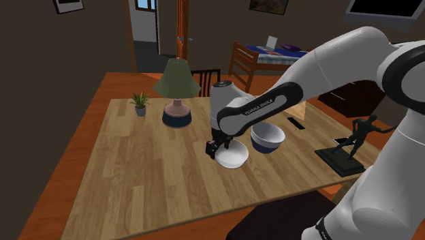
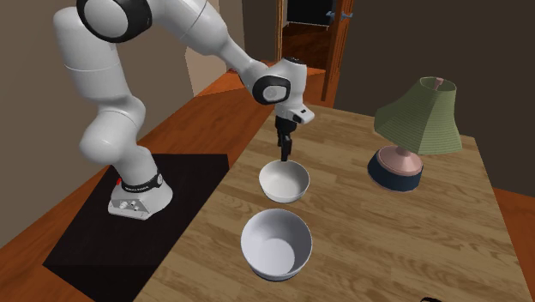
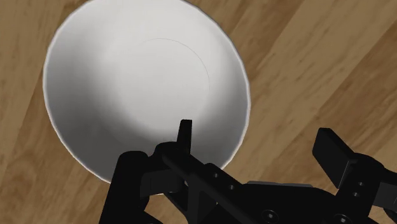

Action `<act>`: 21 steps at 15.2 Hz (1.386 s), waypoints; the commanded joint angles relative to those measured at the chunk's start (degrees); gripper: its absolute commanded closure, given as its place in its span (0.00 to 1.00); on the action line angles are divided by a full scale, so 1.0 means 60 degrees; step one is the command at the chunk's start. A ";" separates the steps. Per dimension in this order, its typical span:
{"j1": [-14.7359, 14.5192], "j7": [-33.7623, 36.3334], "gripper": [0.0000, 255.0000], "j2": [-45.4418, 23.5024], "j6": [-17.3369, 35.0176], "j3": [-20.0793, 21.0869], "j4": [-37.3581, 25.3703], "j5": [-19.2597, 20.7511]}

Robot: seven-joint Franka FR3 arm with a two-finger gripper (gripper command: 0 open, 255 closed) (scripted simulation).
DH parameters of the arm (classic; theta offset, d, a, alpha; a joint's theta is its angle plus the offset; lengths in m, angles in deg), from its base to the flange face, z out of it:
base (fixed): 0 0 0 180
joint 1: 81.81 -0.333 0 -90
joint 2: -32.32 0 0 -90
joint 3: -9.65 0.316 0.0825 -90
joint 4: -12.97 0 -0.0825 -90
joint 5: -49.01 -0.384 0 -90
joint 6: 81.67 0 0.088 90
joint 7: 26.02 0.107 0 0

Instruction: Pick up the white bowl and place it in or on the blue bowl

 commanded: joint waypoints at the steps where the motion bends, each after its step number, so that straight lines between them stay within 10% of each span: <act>1: 0.0007 0.0044 0.00 -0.0167 0.0245 -0.0024 0.0078 0.0076; 11: 0.0009 0.0112 0.00 -0.0388 0.0562 -0.0058 0.0182 0.0177; 12: 0.0009 0.0112 1.00 -0.0388 0.0562 -0.0058 0.0182 0.0177; 21: 0.0009 0.0113 1.00 -0.0389 0.0563 -0.0058 0.0181 0.0178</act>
